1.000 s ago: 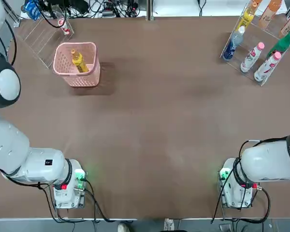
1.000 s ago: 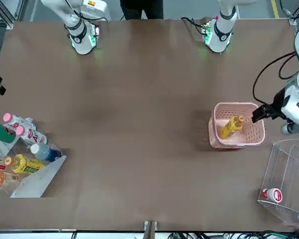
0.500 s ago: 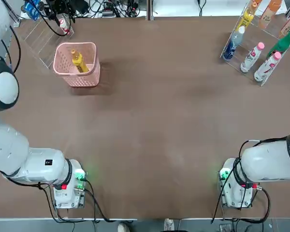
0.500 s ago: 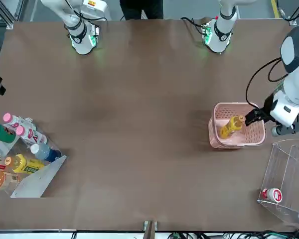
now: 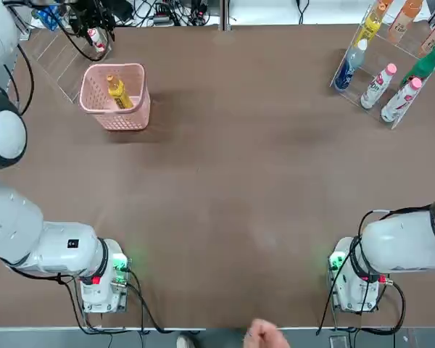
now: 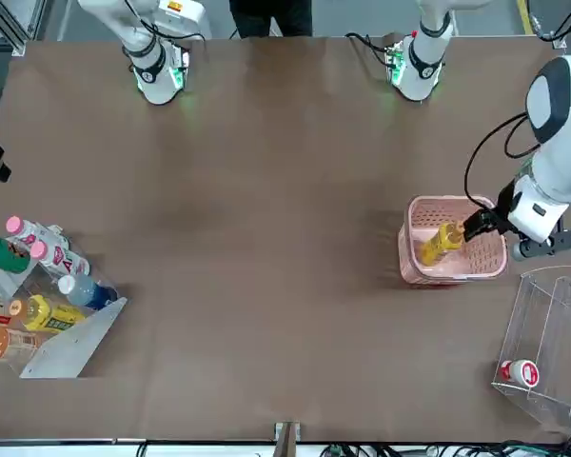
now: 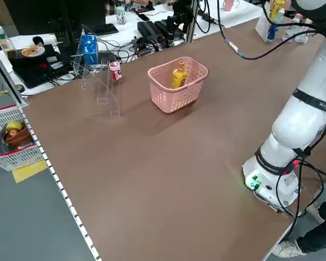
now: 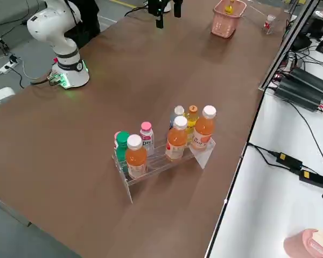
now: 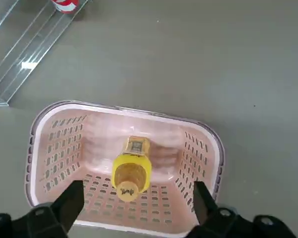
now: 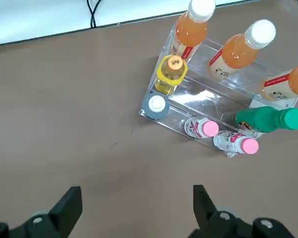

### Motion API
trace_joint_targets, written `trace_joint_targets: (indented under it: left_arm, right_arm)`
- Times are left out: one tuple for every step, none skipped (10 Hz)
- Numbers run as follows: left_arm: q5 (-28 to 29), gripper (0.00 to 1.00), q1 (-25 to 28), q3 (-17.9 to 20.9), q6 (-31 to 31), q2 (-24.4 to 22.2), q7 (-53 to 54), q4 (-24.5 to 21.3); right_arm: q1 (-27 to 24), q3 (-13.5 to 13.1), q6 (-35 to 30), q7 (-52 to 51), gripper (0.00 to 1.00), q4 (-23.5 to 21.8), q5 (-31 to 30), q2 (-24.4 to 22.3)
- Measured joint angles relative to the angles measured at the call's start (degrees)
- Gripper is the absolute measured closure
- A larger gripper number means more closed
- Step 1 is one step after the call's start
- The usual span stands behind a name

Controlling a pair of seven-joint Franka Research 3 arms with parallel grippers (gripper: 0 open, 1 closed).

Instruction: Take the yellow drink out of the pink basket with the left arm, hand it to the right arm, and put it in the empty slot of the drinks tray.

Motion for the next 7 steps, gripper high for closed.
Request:
trace_joint_targets:
  left_arm:
    - [0.00,0.03,-0.01,-0.49,1.77,-0.36,-0.84,-1.49]
    - [0.02,0.03,-0.01,-1.03,4.09,-0.63,-1.60,-3.46]
    - [0.29,0.03,-0.01,-1.33,6.23,-0.76,-1.89,-5.40]
    - [0.44,0.03,-0.01,-1.42,8.07,-0.80,-1.98,-6.92]
    - [0.46,0.03,-0.01,-1.46,10.19,-0.85,-1.98,-8.55]
    - [0.46,0.03,0.00,-1.46,12.16,-0.88,-1.98,-10.22]
    - [0.46,0.03,0.01,-1.46,13.16,-0.89,-1.98,-11.33]
  right_arm:
    - [0.00,0.00,0.00,0.00,0.01,0.00,0.00,0.00]
    - [0.00,0.00,0.00,0.00,0.01,0.00,0.00,0.00]
    - [0.00,0.00,0.01,0.00,0.01,0.00,0.00,0.00]
    - [0.00,0.00,0.01,0.00,0.01,0.00,0.00,0.00]
    - [0.00,0.00,0.04,0.00,0.01,0.00,0.00,0.00]
    - [0.00,-0.01,0.07,0.00,0.01,0.00,0.00,0.00]
    - [-0.01,-0.01,0.08,0.00,0.01,0.00,0.00,0.00]
